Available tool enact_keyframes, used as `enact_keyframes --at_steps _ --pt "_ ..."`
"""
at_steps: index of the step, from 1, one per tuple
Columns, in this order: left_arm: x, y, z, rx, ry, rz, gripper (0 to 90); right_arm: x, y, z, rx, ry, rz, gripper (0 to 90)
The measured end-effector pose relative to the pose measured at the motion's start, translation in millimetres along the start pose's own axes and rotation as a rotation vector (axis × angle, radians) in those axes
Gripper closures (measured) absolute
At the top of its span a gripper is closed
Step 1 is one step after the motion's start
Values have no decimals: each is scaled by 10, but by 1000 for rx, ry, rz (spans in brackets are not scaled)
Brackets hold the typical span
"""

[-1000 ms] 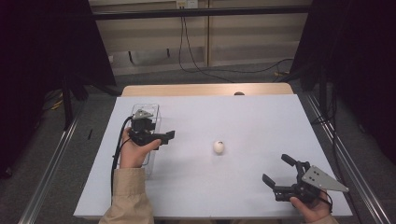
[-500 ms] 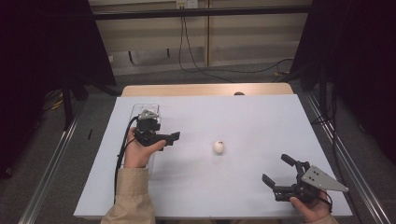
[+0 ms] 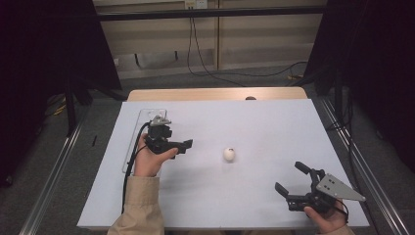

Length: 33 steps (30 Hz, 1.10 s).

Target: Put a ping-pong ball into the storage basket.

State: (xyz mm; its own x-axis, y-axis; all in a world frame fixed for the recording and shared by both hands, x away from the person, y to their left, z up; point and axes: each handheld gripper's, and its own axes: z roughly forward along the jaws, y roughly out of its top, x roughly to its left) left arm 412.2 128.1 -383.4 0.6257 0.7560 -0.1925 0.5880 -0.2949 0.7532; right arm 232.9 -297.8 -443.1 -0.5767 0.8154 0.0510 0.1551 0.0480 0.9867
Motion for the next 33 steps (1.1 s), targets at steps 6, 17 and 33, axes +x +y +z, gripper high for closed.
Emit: enact_keyframes --at_steps 6,17,33 --pt "-27 12 16 -1 -2 5 104 -2 -2 -8 3 -3 0 23" --pt "-64 8 58 7 -11 7 101 1 -2 -3 3 -1 -2 22" --pt "-87 12 89 5 -19 10 98 -3 -5 -5 4 -2 0 23"
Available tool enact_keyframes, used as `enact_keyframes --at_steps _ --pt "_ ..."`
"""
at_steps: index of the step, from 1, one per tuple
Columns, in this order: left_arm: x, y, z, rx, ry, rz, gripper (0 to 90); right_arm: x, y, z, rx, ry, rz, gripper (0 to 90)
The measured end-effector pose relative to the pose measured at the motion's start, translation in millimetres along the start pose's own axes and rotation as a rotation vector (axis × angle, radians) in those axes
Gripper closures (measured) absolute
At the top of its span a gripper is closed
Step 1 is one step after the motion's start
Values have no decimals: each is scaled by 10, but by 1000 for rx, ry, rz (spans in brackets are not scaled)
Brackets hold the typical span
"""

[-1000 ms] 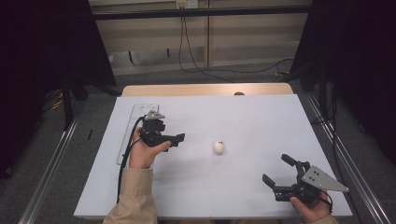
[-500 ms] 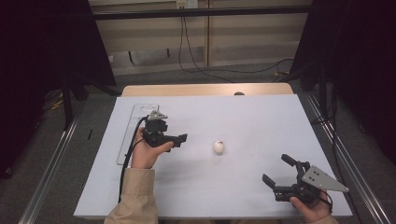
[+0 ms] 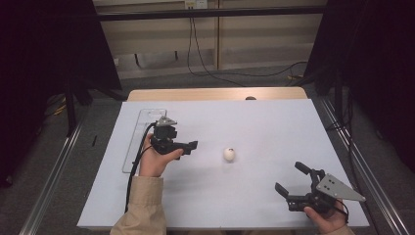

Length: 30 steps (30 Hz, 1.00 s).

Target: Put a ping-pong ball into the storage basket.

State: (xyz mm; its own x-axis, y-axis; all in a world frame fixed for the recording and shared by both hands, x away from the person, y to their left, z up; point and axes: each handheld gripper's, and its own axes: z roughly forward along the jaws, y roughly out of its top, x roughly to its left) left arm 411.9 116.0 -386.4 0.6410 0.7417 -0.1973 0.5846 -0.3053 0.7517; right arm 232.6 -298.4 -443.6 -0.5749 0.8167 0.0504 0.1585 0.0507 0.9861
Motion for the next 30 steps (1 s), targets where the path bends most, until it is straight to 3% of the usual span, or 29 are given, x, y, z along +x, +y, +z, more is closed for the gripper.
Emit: enact_keyframes --at_steps 30 --pt "-144 -11 180 33 -29 31 94 5 3 2 -1 3 -4 23"
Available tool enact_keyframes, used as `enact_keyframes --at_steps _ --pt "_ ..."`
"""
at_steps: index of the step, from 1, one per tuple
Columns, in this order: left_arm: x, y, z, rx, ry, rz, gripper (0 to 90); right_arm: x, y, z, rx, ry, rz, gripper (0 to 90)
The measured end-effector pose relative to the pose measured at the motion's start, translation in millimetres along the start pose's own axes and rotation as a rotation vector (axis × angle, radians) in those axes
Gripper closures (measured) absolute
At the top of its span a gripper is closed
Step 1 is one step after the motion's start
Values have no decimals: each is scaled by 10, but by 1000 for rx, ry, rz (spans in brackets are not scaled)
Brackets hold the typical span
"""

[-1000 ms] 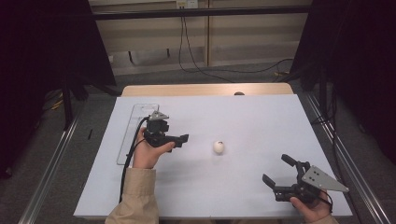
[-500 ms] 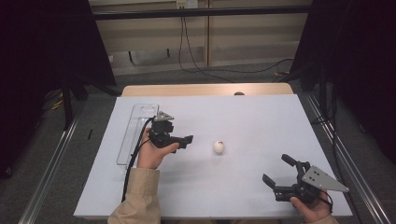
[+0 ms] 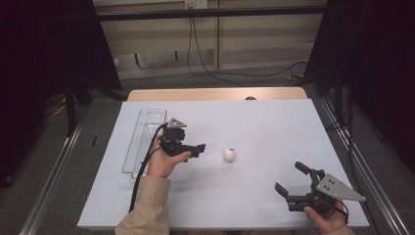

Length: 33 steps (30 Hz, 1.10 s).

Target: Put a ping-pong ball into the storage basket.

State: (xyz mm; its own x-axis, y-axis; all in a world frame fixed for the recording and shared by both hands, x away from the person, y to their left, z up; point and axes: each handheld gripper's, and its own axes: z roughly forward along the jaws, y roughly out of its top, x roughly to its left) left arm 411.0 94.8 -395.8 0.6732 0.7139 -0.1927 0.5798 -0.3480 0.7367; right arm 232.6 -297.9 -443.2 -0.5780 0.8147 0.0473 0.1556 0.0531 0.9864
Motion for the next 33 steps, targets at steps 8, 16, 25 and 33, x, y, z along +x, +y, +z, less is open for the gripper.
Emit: enact_keyframes --at_steps 8,16,25,33 --pt "-46 9 34 -6 -2 6 94 1 1 0 0 -1 -1 23" --pt "-54 8 63 4 4 17 94 -1 0 2 -1 0 -1 23" --pt "-89 3 113 6 1 21 94 0 0 2 0 1 0 23" --pt "-121 -3 161 14 0 28 94 1 0 3 0 1 2 23"
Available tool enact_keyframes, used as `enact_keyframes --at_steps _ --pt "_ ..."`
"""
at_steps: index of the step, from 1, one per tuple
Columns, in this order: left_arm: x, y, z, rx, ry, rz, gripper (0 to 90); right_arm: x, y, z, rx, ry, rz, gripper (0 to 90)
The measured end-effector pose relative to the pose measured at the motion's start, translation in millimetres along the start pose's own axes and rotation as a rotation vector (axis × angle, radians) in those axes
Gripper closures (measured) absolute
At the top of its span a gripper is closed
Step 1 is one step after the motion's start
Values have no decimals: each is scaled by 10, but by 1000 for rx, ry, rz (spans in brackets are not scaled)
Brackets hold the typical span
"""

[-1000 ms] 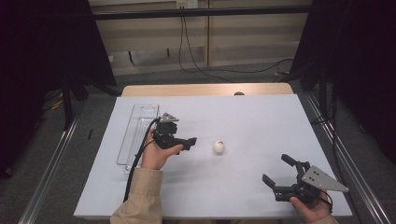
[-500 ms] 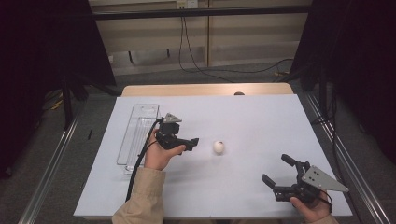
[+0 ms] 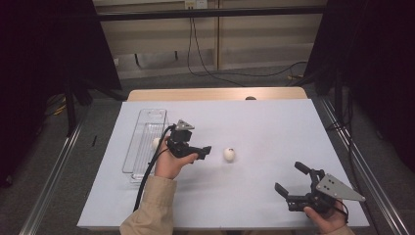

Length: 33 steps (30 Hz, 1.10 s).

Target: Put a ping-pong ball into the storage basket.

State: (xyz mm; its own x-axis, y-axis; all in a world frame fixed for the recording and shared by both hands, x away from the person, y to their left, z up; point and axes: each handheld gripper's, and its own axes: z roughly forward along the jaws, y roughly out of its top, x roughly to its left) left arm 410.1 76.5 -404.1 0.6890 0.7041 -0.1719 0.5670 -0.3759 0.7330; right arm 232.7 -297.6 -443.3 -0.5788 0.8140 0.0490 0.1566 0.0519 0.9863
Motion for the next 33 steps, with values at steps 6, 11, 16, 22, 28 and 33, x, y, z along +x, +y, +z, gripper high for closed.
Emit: enact_keyframes --at_steps 6,11,16,22,28,33 --pt "-14 -1 20 7 -4 5 94 0 0 1 1 1 2 23" --pt "-27 -4 42 13 -5 12 93 0 0 1 1 0 1 23" --pt "-50 -9 73 15 -7 13 93 -1 -1 2 1 1 2 23" --pt "-73 -15 104 18 -12 19 93 -2 0 0 -1 1 1 23" --pt "-106 -19 141 27 -16 23 93 -2 0 0 0 1 2 23" --pt "-124 -19 162 36 -13 39 93 -2 0 0 0 0 1 23"
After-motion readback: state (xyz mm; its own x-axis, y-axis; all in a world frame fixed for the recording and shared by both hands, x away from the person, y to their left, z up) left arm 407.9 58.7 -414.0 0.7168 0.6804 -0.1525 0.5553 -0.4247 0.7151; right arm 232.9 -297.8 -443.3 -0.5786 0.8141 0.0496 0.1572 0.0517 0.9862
